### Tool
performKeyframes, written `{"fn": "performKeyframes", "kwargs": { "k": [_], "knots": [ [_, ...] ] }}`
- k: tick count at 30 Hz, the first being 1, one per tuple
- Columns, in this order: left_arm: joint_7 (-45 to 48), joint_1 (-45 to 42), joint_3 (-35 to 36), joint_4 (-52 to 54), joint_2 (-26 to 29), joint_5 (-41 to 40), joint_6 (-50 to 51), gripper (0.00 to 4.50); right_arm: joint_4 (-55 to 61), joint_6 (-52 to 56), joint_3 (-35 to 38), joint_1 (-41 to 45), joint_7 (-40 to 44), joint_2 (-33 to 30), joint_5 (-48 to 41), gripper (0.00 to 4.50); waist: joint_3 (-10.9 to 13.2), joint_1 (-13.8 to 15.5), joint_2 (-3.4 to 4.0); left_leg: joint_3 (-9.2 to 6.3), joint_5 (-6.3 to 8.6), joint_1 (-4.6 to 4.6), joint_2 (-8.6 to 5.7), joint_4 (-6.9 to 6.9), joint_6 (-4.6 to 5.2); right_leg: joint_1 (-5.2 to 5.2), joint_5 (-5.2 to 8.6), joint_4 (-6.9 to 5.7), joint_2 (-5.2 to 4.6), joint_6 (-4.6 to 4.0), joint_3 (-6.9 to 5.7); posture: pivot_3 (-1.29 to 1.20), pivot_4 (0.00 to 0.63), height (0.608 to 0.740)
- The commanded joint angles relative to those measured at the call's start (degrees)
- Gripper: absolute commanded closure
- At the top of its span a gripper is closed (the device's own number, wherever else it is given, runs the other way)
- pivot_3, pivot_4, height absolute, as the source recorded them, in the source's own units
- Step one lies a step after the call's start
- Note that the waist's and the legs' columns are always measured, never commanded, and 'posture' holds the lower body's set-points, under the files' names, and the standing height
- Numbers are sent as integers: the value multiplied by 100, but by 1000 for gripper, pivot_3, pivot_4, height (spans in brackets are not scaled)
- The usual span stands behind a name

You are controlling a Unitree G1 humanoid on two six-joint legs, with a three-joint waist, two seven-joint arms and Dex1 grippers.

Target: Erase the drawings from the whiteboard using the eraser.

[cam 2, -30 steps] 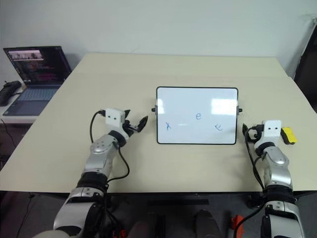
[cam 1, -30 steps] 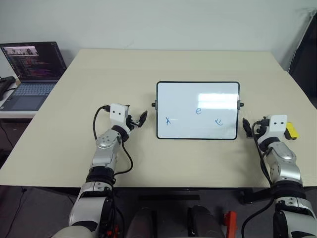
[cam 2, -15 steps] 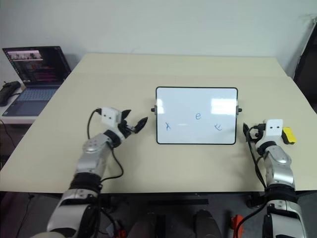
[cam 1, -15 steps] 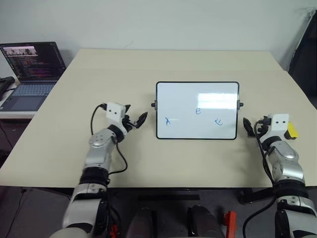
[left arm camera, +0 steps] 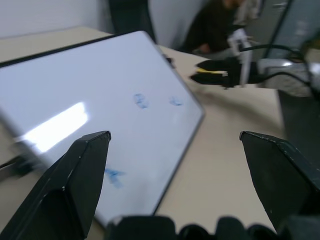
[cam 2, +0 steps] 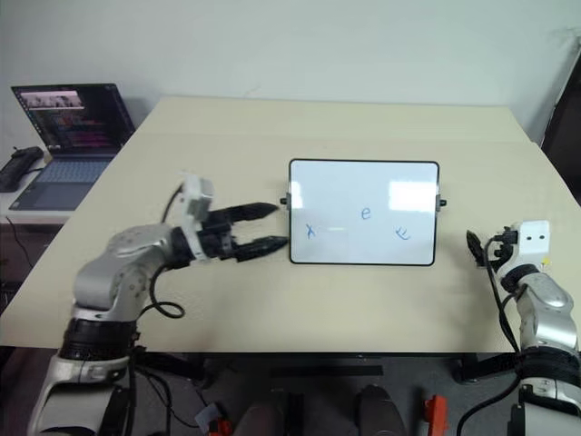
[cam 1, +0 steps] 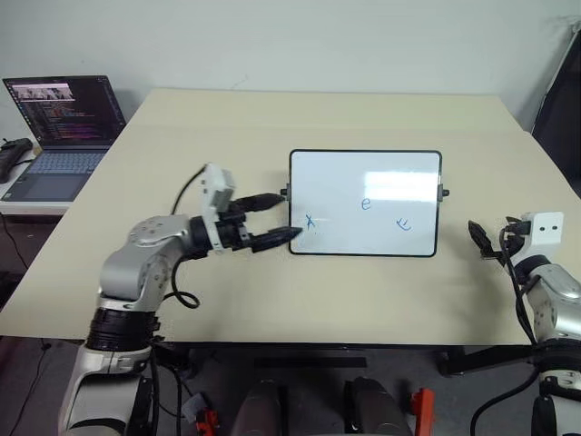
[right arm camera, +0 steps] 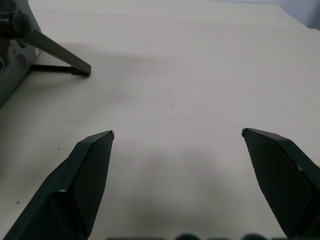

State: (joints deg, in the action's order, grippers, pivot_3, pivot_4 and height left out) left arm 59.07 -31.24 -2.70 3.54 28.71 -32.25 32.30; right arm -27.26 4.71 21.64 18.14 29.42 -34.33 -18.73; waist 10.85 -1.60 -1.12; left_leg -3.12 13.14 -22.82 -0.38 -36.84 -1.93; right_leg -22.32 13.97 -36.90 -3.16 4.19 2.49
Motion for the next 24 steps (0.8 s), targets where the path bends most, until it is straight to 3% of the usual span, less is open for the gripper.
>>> {"fn": "performKeyframes", "kwargs": {
  "k": [1,6,11,18,24],
  "knots": [
    [-32,-243,-441,51,-404,116,-71,0,354,175,409,-73,282,-434,-307,19,0,-9,0,2,0,-1,0,-1,0,0,0,2,0,0,1,0,150,740],
    [-51,-465,-896,-272,-884,519,-356,0,-325,376,567,180,430,-1027,-259,19,0,-59,0,7,0,5,4,5,0,-2,4,1,5,-5,5,0,150,740],
    [9,-416,-1065,-132,-1147,522,-343,0,-1761,211,282,950,704,-1454,82,19,0,-125,0,14,0,7,4,1,1,0,7,2,6,-2,11,0,150,740],
    [85,-248,-1040,156,-924,503,-167,0,-3493,12,-284,2116,910,-1658,685,19,1,-167,1,13,0,7,3,4,1,-1,8,2,6,-5,13,0,150,740],
    [-4,-208,-1012,240,-833,478,-122,0,-4090,-63,-493,2474,878,-1688,992,19,2,-155,1,12,0,2,0,3,0,0,9,6,3,-2,12,0,150,740]
  ]
}}
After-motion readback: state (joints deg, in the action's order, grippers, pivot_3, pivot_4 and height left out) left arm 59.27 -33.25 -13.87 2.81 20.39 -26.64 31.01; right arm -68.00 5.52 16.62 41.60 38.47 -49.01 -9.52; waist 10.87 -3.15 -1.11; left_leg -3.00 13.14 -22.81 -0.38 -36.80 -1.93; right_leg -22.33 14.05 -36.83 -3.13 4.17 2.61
